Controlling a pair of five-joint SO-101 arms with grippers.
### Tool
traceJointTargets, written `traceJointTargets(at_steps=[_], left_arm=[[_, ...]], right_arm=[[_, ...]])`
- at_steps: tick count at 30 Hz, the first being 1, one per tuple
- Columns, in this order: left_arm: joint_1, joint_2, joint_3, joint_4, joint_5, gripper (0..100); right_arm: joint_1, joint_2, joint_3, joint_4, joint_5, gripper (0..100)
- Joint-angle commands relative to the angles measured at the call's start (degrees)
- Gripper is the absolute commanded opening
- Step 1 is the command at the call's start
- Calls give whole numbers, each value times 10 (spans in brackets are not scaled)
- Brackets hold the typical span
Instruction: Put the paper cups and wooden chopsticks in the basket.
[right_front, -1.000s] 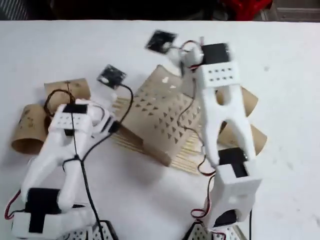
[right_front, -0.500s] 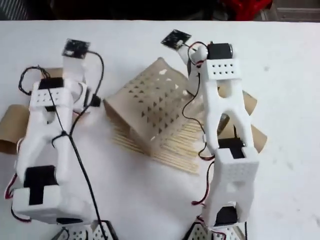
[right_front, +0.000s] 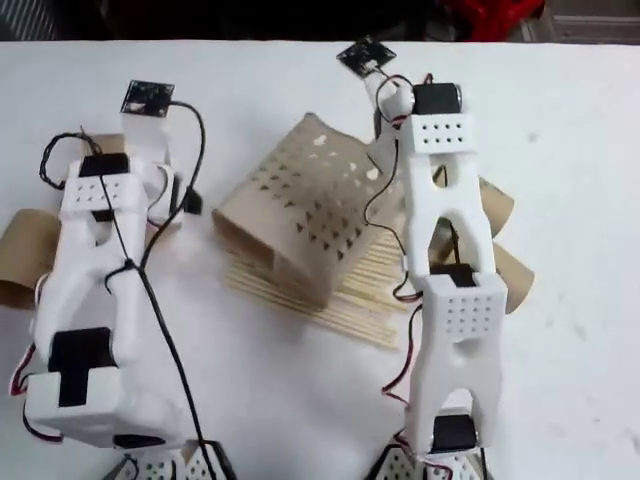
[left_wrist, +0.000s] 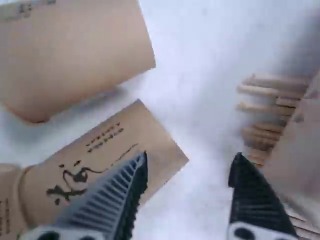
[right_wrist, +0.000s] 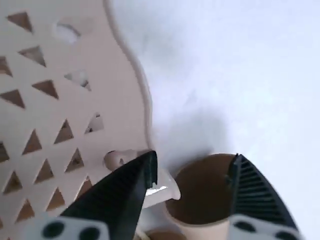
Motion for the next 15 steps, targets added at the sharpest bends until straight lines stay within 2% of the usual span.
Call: traceJointTargets(at_steps=[1, 10, 15], left_arm=[[0, -4, 5, -23, 8, 271], [7, -6, -1, -14, 7, 271], [35, -72, -13, 40, -18, 272]], right_arm=[[4, 43, -34, -8, -4, 242], [0, 94, -57, 25, -5, 241], [5, 79, -106, 72, -6, 242]])
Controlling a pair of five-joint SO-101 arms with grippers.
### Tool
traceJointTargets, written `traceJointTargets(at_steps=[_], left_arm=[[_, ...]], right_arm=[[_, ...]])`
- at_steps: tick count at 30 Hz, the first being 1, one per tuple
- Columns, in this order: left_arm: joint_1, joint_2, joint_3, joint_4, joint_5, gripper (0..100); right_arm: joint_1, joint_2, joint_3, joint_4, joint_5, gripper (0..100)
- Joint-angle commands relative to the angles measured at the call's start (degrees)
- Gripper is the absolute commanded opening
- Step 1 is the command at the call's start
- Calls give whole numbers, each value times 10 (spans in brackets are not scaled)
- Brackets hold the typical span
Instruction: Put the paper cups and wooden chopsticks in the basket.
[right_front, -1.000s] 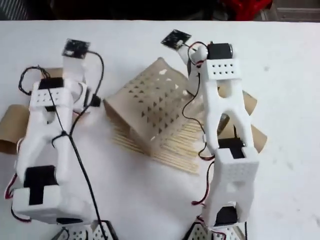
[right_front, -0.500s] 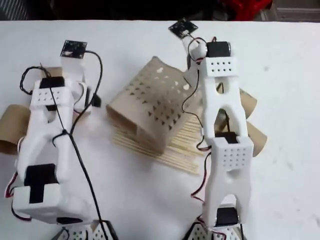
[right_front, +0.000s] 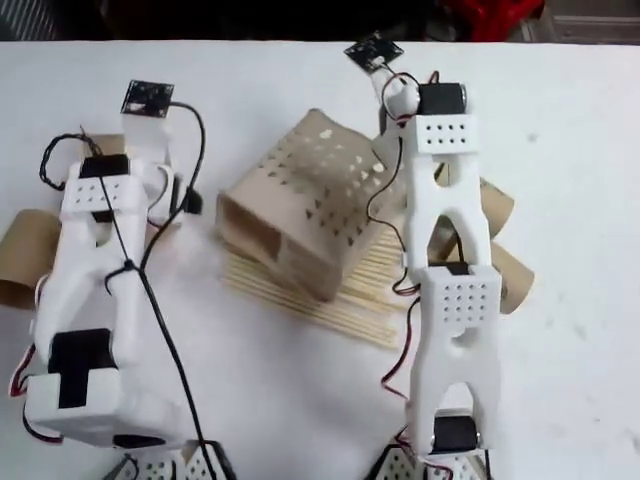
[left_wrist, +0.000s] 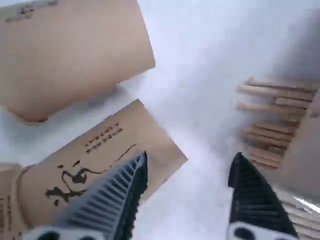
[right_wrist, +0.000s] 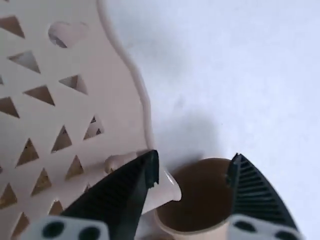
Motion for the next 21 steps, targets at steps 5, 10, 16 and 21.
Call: traceJointTargets(at_steps=[5, 10, 16, 21], left_arm=[[51, -189, 14, 84, -19, 272], [87, -302, 50, 94, -33, 272], [143, -277, 59, 89, -35, 272], [146, -225, 85, 84, -40, 271]], right_arm=[[2, -19, -41, 29, -6, 241], [3, -70, -41, 31, -98, 241], [3, -173, -38, 34, -146, 241], [-17, -289, 23, 34, -146, 241]])
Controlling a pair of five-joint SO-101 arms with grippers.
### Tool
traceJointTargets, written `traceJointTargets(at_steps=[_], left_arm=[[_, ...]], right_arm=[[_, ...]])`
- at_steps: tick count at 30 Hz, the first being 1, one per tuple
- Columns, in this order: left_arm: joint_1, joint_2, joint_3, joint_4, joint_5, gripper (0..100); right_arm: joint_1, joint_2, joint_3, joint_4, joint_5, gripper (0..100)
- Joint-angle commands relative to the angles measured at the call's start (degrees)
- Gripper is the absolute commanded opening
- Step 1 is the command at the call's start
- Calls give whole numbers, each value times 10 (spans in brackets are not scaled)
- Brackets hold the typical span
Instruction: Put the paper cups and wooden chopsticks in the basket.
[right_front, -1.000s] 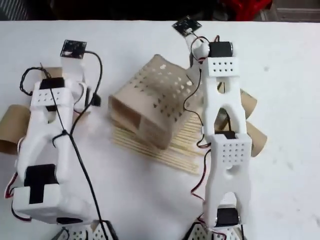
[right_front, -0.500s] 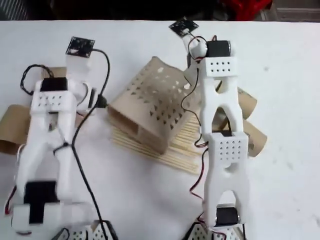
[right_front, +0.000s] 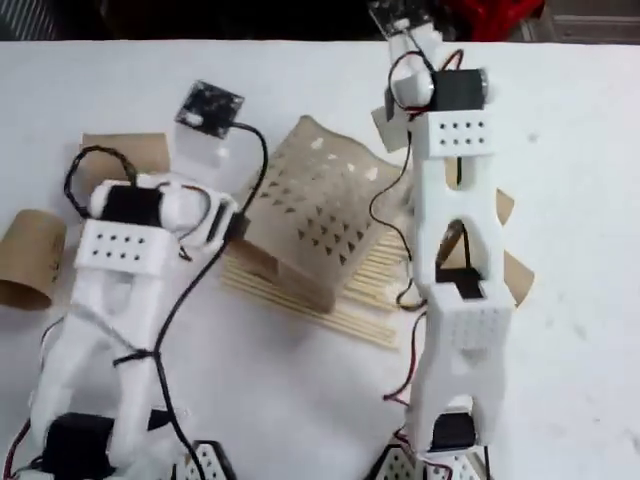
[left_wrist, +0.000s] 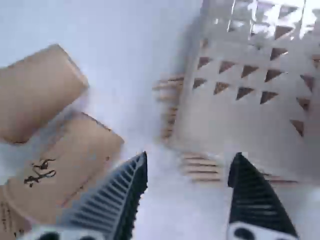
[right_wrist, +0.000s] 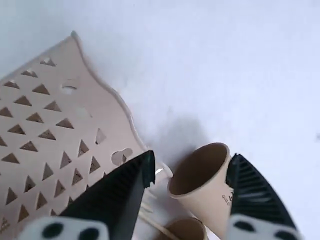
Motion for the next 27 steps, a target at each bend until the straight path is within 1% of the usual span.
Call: traceJointTargets(at_steps=[1, 5, 8, 13, 17, 22, 27], left_arm=[[8, 27, 16, -16, -11, 271], [9, 34, 53, -68, -11, 270], [10, 29, 76, -78, -11, 269], [11, -15, 40, -26, -6, 270], [22, -45, 34, -25, -5, 269], [22, -5, 30, -63, 15, 269], [23, 37, 31, -90, 18, 269]], right_arm=[[-17, -119, 53, 2, -4, 241], [-36, -196, 172, 0, -2, 241], [-35, -234, 229, 0, -2, 241], [-27, -262, 271, 0, -4, 241], [-29, -272, 308, 0, -7, 241], [-29, -310, 359, 0, -8, 241], [-29, -415, 466, -14, -8, 241]])
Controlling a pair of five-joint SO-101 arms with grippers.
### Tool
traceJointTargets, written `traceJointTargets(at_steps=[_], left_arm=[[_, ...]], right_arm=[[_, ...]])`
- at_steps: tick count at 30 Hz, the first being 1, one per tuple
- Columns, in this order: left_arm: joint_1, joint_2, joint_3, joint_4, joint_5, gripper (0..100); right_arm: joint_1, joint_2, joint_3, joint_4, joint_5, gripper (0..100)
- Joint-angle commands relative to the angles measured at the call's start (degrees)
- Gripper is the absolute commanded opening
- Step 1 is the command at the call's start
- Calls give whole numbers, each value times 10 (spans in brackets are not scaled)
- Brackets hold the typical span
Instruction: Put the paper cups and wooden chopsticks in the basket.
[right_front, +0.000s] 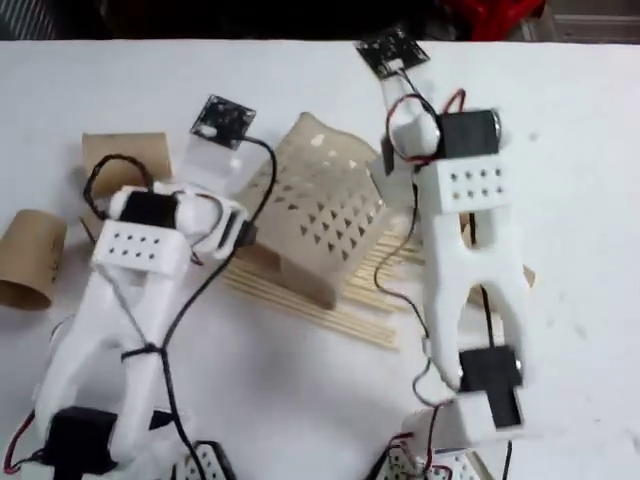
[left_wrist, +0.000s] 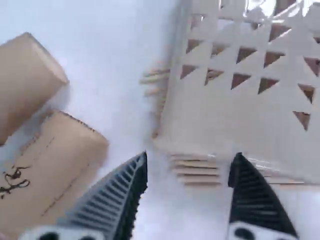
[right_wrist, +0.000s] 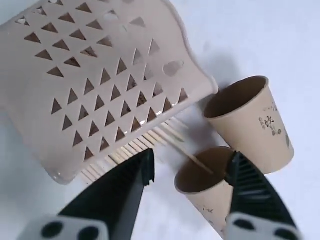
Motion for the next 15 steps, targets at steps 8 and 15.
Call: traceJointTargets(at_steps=[8, 15], left_arm=[[1, 22, 12, -18, -1, 269], [-28, 22, 96, -33, -35, 269]], right_arm=[[6, -241, 322, -161, 1, 241], [56, -248, 348, -178, -3, 242]])
